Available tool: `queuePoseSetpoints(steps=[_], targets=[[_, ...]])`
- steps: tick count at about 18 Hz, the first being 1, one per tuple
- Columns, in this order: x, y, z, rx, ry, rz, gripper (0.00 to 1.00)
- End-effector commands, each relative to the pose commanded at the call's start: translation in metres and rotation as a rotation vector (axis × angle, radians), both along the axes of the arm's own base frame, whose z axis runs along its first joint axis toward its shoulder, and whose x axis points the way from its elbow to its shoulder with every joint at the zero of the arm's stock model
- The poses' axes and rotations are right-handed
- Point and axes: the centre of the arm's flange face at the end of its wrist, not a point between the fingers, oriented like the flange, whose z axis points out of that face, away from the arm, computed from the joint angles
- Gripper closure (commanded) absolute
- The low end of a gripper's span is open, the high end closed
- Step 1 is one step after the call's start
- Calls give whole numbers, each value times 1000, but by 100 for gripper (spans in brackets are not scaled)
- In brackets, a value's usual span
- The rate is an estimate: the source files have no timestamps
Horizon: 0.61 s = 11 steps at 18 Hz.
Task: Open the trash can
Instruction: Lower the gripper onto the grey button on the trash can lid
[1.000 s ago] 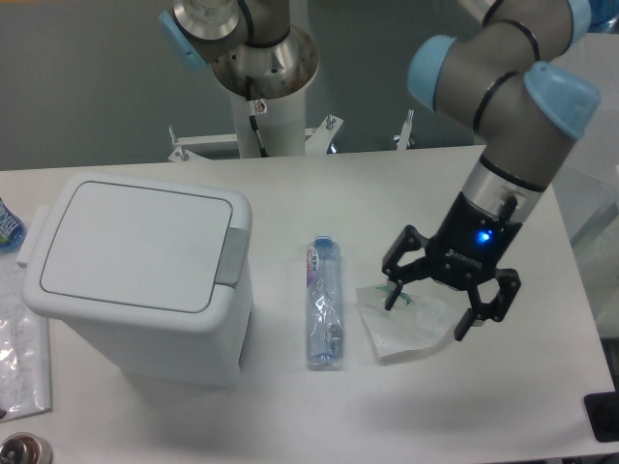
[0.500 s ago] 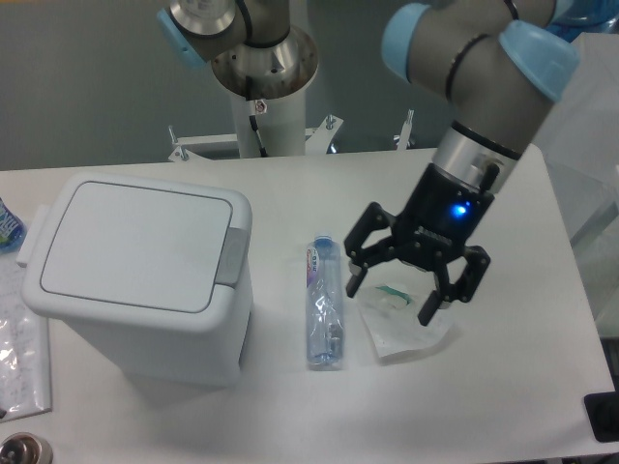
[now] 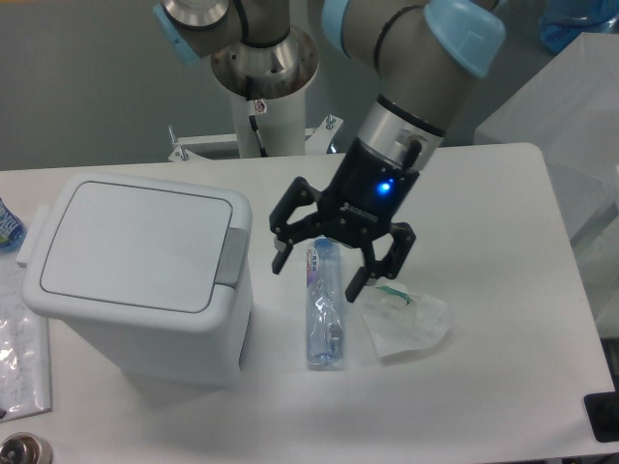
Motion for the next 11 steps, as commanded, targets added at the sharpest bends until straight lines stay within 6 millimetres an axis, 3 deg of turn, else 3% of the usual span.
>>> queuePoseSetpoints(steps=[7, 11], targets=[[9, 13, -26, -54, 43, -25, 0], [12, 11, -41, -81, 46, -30, 0]])
